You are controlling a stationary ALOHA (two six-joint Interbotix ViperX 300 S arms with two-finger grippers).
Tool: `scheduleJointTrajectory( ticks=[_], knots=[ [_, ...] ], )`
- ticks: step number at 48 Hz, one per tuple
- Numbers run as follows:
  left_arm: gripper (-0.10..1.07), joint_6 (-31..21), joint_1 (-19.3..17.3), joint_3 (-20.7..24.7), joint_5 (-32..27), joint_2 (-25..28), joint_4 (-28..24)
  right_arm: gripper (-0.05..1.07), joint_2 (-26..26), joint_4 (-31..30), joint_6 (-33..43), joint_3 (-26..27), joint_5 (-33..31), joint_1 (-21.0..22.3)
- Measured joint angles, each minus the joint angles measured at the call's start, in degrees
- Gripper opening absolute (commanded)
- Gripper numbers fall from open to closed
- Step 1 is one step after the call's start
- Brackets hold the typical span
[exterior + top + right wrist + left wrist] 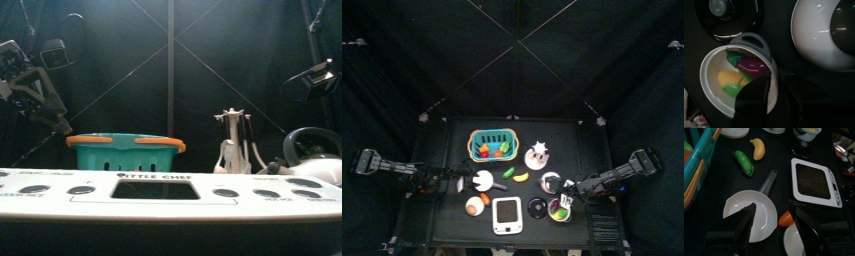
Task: Place pot to the right of the pot lid
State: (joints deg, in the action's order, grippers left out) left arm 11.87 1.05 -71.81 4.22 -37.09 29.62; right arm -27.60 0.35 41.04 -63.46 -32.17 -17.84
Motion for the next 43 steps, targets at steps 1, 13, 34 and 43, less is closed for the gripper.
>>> scheduleJointTrajectory(
  ticks=[1,13,34,43],
  knots=[
    [0.89,0.0,0.0,0.0,-0.1,0.0,0.0,0.86,0.0,-0.1,-0.1,0.2,0.1,0.0],
    [0.89,0.0,0.0,0.5,1.1,0.0,0.5,0.88,-0.6,-5.4,-0.2,4.1,1.8,0.2],
    [0.89,0.0,0.9,3.0,7.4,0.0,3.2,0.88,0.1,-19.7,-0.4,8.6,24.3,4.7],
    [0.89,0.0,1.0,3.0,8.0,0.0,3.9,0.88,2.9,-20.7,-0.4,8.9,32.2,9.8]
  ],
)
